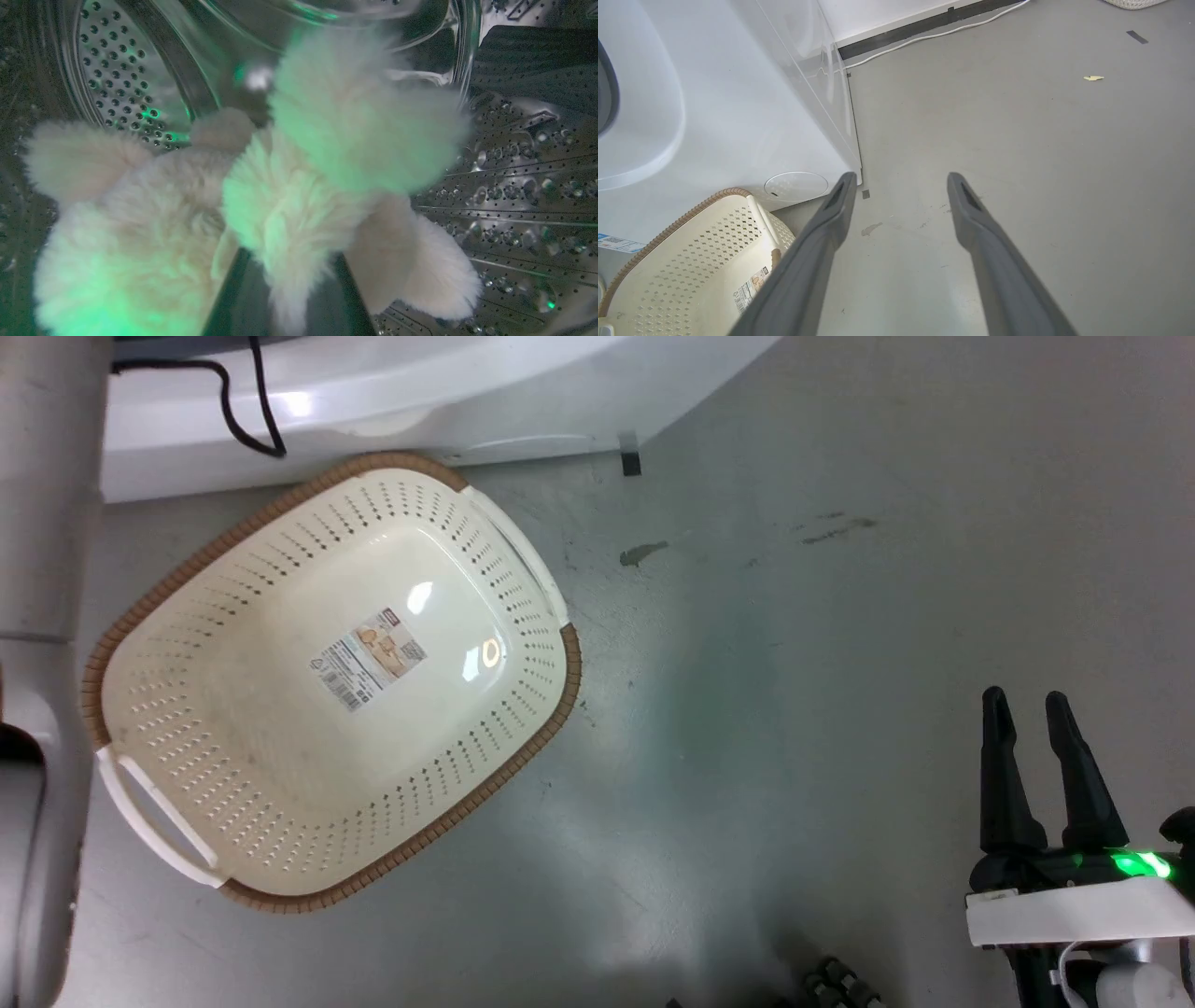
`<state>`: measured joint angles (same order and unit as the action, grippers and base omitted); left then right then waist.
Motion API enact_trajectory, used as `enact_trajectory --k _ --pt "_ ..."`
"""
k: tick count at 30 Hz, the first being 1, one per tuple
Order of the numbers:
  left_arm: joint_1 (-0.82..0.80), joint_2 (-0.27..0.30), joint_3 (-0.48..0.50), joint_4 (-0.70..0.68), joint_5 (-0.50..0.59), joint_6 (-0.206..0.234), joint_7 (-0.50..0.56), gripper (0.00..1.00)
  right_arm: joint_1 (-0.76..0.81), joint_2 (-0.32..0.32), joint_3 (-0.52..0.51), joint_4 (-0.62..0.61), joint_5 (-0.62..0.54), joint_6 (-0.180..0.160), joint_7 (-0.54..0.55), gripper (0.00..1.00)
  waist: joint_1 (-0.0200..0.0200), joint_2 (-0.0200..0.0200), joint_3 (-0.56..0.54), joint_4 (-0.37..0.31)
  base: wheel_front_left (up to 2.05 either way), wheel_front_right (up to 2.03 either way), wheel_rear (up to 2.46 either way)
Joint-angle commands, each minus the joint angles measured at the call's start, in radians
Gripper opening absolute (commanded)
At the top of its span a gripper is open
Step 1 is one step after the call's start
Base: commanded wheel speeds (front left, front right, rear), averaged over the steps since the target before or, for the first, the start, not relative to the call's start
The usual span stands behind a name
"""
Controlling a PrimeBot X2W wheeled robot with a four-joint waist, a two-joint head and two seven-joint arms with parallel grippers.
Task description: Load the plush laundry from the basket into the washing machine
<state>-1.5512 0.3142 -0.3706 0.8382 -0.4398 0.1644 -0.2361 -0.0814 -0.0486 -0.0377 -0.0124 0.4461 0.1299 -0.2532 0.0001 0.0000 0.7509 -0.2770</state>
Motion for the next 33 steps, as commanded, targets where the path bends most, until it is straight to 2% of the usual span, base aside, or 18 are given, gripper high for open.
enact_trajectory --k 1,7,8,9,10,12,22,33 --pt "-0.028 0.008 0.0 -0.002 0.007 0.001 -0.001 0.0 -0.009 -0.002 0.001 -0.008 0.006 0.001 -0.008 1.0 -0.0001 0.0 0.016 -0.009 0.0 0.0 0.0" --pt "-0.051 0.007 -0.001 0.014 0.002 0.008 0.019 0.0 -0.005 -0.002 0.001 -0.022 0.008 0.001 -0.008 1.0 -0.0001 0.0 0.039 -0.014 0.0 0.0 0.0" --pt "-0.056 0.006 -0.003 0.019 0.002 0.009 0.019 0.34 -0.006 -0.002 0.001 -0.026 0.009 0.001 -0.008 1.0 -0.0001 0.0 0.045 -0.015 0.0 0.0 0.0" --pt "-0.056 0.006 -0.003 0.019 0.002 0.009 0.019 0.34 -0.006 -0.002 0.001 -0.026 0.009 0.001 -0.008 1.0 -0.0001 0.0 0.045 -0.015 0.0 0.0 0.0" --pt "-0.056 0.006 -0.003 0.024 -0.001 0.01 0.017 0.96 -0.007 -0.002 0.001 -0.029 0.009 0.001 -0.008 1.0 -0.0001 0.0 0.05 -0.015 0.0 0.0 0.0" --pt "-0.055 0.004 -0.003 0.031 -0.006 0.009 0.018 1.0 -0.008 -0.002 -0.001 -0.03 0.008 0.001 -0.008 1.0 -0.0001 0.0 0.052 -0.015 0.0 0.0 0.0" --pt "-0.06 -0.004 -0.01 0.05 -0.015 -0.002 0.008 1.0 -0.011 -0.002 -0.014 -0.035 -0.001 0.001 -0.008 1.0 -0.0001 0.0 0.052 0.001 0.0 0.0 0.0" --pt "-0.008 -0.027 -0.018 0.03 -0.017 -0.018 -0.02 1.0 -0.039 -0.002 -0.034 -0.05 -0.032 0.001 -0.009 1.0 -0.0001 0.0 0.016 0.061 0.0 0.0 0.0"
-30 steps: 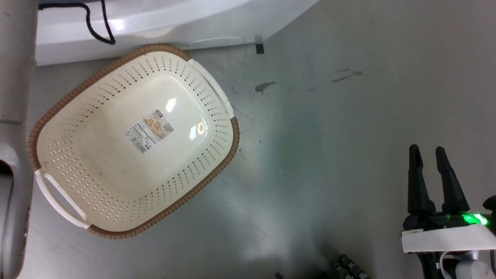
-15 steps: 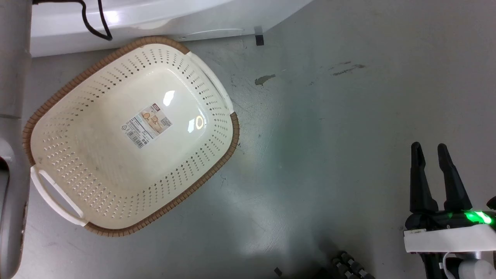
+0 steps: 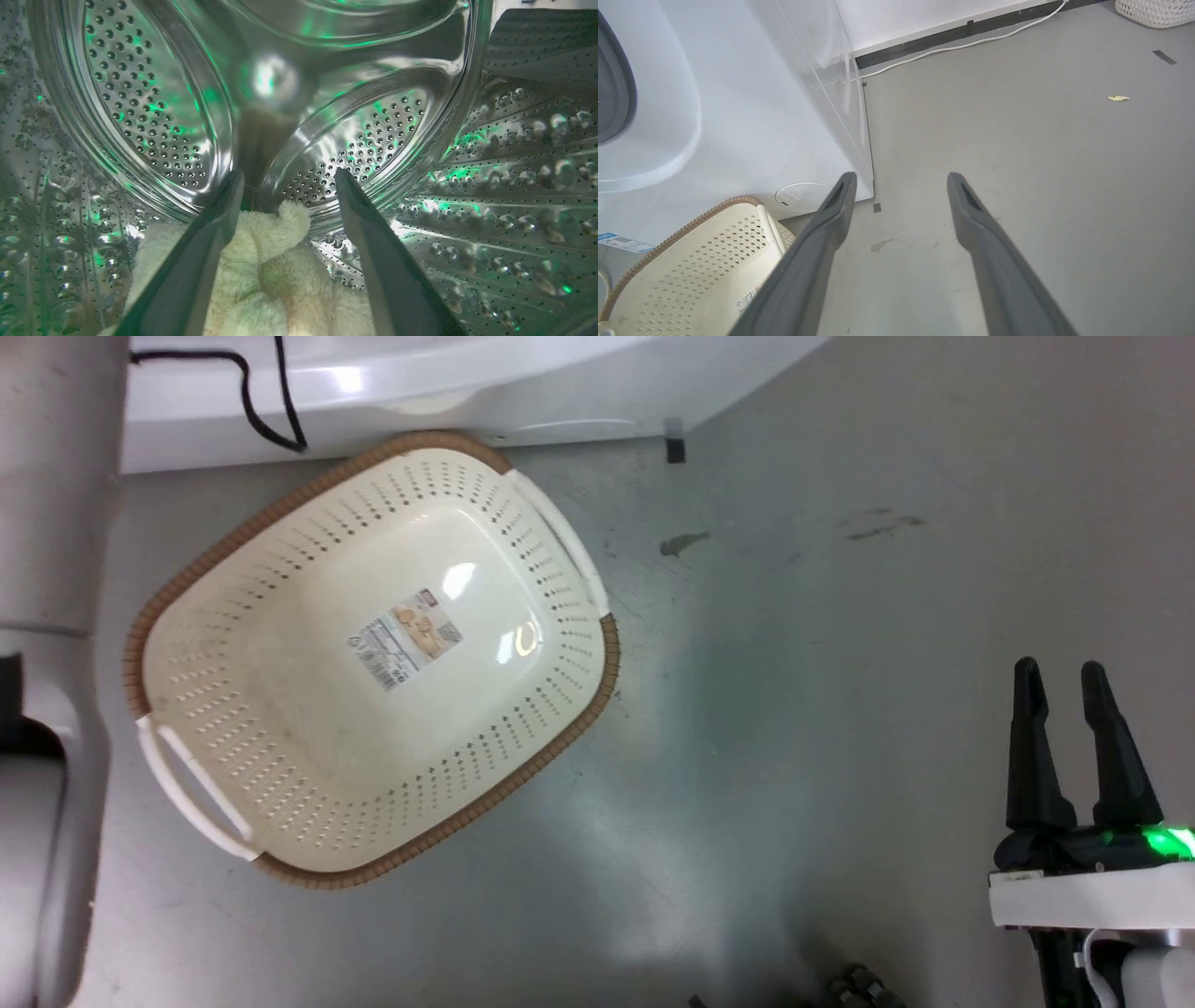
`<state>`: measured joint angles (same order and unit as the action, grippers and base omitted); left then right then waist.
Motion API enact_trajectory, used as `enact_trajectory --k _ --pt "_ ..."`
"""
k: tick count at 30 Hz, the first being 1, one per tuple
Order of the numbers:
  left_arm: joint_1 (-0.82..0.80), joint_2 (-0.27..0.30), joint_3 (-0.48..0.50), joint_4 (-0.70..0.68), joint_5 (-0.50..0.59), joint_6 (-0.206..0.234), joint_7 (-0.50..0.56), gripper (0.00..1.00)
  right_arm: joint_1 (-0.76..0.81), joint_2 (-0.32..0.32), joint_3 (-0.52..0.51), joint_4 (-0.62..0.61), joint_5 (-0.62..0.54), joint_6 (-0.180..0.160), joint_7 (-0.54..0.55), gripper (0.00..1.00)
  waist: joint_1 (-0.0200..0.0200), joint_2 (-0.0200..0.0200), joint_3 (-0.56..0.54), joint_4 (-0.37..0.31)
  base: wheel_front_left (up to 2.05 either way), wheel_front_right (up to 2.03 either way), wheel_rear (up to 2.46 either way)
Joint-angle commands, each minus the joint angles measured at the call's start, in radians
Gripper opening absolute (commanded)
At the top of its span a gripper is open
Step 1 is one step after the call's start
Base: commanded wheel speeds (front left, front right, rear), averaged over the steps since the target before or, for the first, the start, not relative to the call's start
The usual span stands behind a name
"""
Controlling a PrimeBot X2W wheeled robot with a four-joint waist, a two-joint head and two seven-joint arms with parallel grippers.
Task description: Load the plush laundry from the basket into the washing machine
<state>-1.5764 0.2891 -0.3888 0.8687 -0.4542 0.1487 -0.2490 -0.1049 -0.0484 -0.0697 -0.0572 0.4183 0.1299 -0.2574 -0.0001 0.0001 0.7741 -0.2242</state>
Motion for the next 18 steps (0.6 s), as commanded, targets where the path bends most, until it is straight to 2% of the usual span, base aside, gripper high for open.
enact_trajectory --k 1,8,18 --pt "0.028 -0.005 0.002 -0.006 -0.004 -0.006 -0.009 1.0 -0.019 -0.002 -0.005 -0.006 -0.007 0.001 -0.004 1.0 0.0001 -0.0001 -0.012 0.014 0.0 0.0 0.0" --pt "0.151 -0.032 0.03 -0.07 -0.022 -0.025 -0.012 1.0 -0.026 -0.002 -0.028 -0.005 -0.017 0.001 -0.003 1.0 0.0001 -0.0001 -0.079 0.063 0.0 0.0 0.0" --pt "0.412 -0.076 0.125 -0.23 -0.016 -0.01 -0.013 1.0 -0.006 -0.002 -0.047 0.009 -0.026 0.001 0.011 1.0 0.0001 -0.0001 -0.211 0.106 0.0 0.0 0.0"
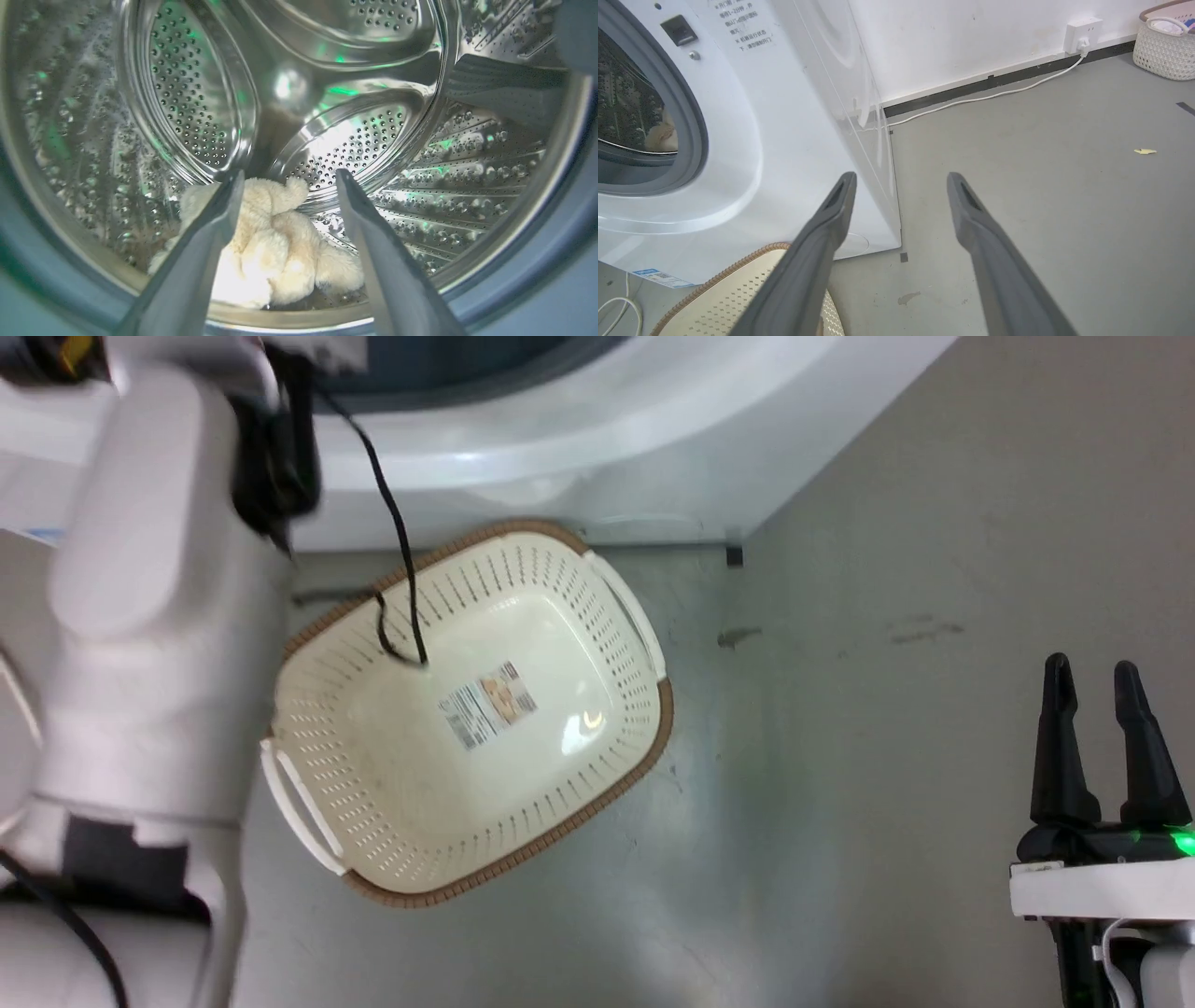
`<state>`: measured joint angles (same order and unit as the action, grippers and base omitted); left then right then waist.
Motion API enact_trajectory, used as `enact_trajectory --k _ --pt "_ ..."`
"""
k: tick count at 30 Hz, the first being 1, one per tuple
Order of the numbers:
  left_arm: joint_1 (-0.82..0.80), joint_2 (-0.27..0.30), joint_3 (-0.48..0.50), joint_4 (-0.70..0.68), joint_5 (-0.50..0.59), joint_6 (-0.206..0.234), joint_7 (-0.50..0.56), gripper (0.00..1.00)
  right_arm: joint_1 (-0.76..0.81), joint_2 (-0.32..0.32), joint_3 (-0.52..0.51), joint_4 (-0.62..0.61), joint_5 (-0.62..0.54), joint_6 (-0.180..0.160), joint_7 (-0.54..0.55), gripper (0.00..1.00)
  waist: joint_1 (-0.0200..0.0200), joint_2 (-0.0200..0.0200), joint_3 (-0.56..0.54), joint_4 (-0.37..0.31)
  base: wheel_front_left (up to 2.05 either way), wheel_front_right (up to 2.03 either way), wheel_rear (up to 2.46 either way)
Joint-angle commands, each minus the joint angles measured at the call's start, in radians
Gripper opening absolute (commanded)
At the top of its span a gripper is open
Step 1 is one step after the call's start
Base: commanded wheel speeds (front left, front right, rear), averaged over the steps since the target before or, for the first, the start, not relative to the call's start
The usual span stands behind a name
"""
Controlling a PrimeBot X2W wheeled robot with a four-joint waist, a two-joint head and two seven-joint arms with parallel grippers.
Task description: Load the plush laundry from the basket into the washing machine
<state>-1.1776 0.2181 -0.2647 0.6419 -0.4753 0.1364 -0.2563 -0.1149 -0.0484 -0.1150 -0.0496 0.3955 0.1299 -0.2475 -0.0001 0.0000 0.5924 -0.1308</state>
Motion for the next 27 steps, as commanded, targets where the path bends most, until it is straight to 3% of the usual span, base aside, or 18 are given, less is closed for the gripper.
enact_trajectory --k 1,13,27 --pt "0.04 -0.012 0.012 -0.019 0.005 0.006 -0.005 1.0 0.006 -0.002 -0.003 0.003 -0.002 0.001 0.001 1.0 0.0001 0.0 -0.041 0.016 0.0 0.0 0.0" --pt "0.288 -0.058 0.042 -0.123 0.069 0.025 -0.005 1.0 0.047 -0.002 0.0 0.043 0.004 0.001 0.005 1.0 0.0001 0.0 -0.208 0.037 0.0 0.0 0.0" --pt "0.626 -0.05 0.095 -0.269 0.092 0.022 -0.005 1.0 0.139 -0.002 0.008 0.084 -0.018 0.001 0.019 1.0 0.0001 0.0 -0.464 0.056 0.0 0.0 0.0"
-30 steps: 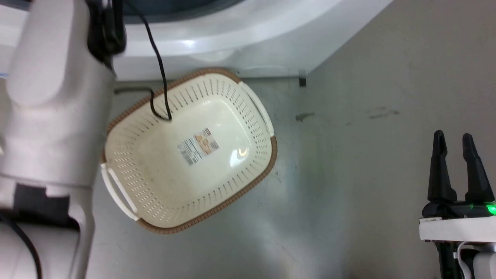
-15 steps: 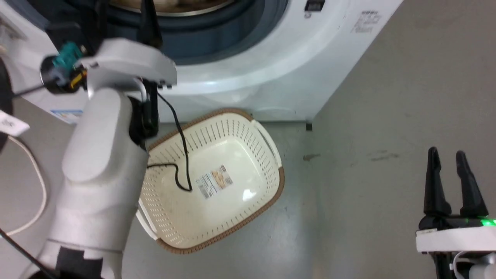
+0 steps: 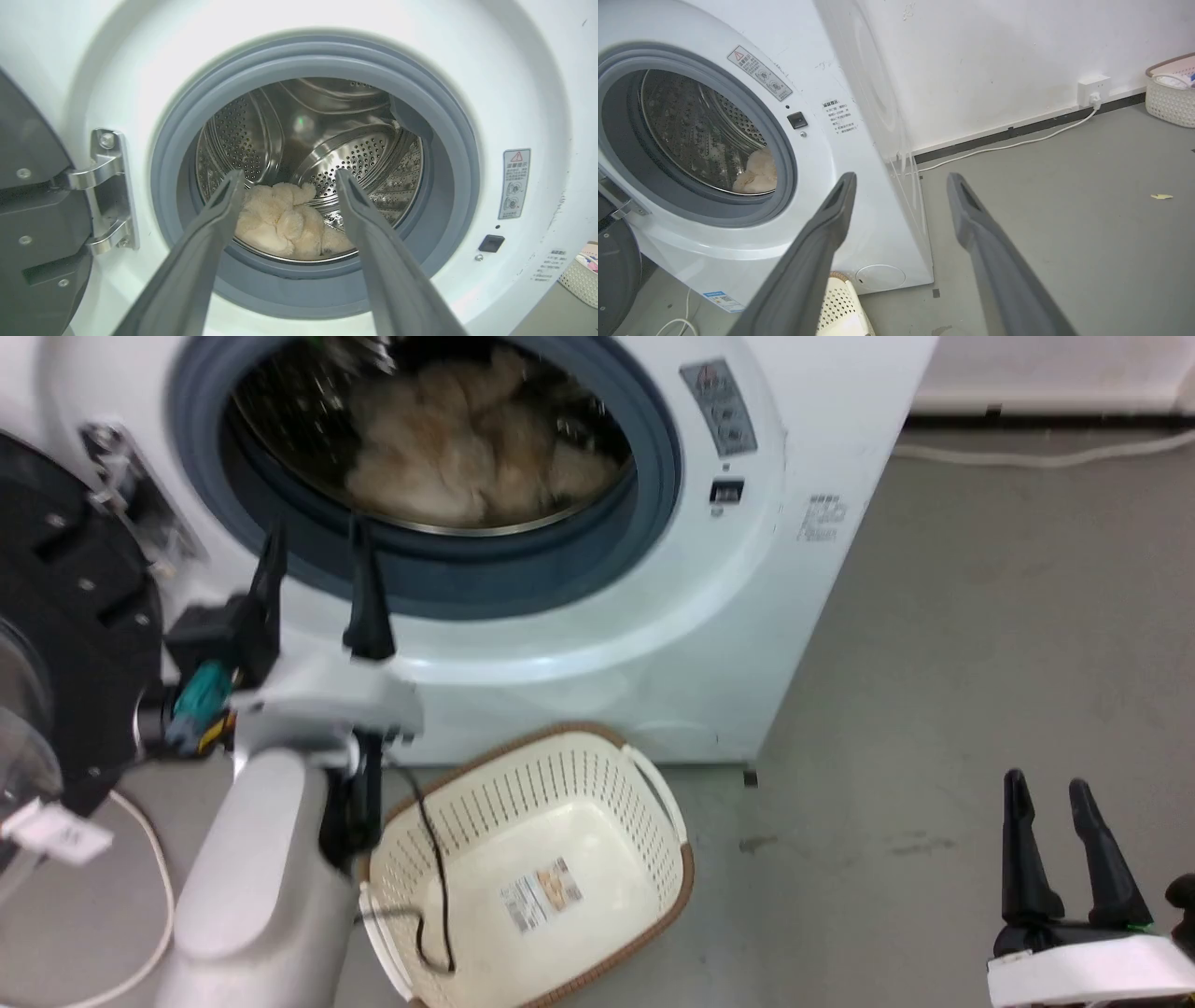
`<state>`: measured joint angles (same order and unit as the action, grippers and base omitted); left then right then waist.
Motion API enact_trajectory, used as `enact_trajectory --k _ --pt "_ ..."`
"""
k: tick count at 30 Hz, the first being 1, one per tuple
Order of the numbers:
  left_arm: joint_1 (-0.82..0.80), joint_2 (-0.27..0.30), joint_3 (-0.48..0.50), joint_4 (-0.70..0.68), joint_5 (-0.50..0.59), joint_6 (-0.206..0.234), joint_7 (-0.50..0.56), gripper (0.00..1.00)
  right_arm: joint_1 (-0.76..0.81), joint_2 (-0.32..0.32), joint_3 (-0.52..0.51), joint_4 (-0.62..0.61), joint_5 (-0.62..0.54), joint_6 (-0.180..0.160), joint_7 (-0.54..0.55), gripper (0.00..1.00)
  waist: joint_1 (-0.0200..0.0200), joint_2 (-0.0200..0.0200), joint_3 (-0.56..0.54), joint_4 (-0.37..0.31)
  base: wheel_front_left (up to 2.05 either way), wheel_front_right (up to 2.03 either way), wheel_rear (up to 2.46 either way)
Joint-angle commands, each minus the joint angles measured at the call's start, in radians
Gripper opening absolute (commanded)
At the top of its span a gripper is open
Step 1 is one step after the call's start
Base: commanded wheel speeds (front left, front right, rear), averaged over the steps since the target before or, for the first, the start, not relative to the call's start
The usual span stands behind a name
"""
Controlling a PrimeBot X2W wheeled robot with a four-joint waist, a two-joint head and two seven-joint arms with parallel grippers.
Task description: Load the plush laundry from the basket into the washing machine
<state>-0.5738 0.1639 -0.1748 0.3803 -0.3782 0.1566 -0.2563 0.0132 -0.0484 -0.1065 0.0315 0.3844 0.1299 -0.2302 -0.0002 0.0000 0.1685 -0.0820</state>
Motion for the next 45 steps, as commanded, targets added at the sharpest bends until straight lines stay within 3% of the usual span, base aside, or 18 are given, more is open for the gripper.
enact_trajectory --k 1,17,33,45 --pt "0.047 0.006 0.013 -0.019 -0.008 0.004 -0.005 1.0 0.017 -0.002 -0.002 0.006 -0.009 0.001 0.004 1.0 0.0002 0.0 -0.053 0.008 0.0 0.0 0.0" --pt "0.329 0.057 0.023 -0.14 -0.043 -0.03 0.031 1.0 0.089 -0.002 0.008 0.023 -0.053 0.001 0.011 1.0 0.0002 0.0 -0.183 0.035 0.0 0.0 0.0" --pt "0.511 0.092 -0.007 -0.253 -0.054 0.006 0.163 1.0 0.127 -0.002 0.022 0.012 -0.149 0.001 0.03 1.0 0.0002 0.0 -0.218 0.049 0.0 0.0 0.0" --pt "0.589 0.121 -0.018 -0.307 -0.041 0.034 0.197 1.0 0.152 -0.002 0.036 -0.019 -0.186 0.001 0.07 1.0 0.0002 0.0 -0.232 0.062 0.0 0.0 0.0"
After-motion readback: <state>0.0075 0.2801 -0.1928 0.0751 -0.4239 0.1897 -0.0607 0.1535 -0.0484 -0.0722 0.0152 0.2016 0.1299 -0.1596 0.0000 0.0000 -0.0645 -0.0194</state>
